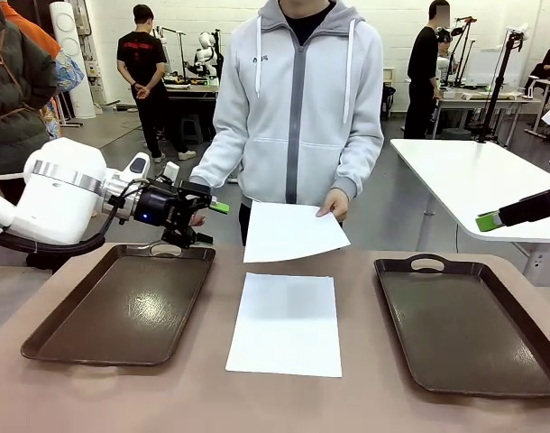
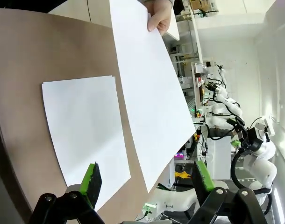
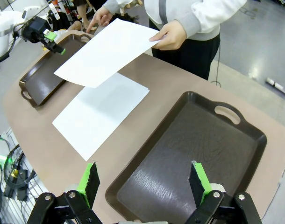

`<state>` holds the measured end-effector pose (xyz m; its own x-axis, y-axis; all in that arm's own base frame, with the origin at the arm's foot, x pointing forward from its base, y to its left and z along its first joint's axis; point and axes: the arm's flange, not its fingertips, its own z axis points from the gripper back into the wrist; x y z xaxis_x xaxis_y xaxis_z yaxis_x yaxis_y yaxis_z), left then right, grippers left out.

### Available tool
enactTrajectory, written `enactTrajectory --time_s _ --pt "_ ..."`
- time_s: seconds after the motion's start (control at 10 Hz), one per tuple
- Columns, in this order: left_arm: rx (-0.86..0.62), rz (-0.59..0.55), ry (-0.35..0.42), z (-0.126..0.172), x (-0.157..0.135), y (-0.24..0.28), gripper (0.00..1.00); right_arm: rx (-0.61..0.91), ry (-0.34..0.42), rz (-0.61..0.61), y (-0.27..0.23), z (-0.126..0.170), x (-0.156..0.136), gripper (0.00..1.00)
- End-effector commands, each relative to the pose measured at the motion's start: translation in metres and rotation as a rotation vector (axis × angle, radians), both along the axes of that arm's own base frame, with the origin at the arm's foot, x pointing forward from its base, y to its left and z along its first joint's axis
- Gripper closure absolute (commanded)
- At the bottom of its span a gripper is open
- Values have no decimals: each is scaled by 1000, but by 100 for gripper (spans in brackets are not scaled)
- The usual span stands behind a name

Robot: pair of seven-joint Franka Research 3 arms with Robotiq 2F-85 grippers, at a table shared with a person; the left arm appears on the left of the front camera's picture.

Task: Sort the A4 documents.
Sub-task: Receive the A4 Paper.

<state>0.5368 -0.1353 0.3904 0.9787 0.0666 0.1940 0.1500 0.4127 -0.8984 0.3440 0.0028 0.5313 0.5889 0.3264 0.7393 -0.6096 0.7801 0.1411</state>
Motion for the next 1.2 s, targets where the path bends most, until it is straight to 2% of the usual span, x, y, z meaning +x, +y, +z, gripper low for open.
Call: enactTrajectory --time_s 0.0,0.3,0.6,1.1 --pt "-7 17 3 -12 12 -9 0 11 6 7 0 -2 1 0" --pt "-81 3 35 -23 23 -22 0 11 6 7 0 -2 1 0" --pt "-31 -39 58 -35 27 -50 0 11 6 7 0 -2 1 0" --pt "-118 -14 77 -31 53 -60 0 11 6 7 0 -2 1 0"
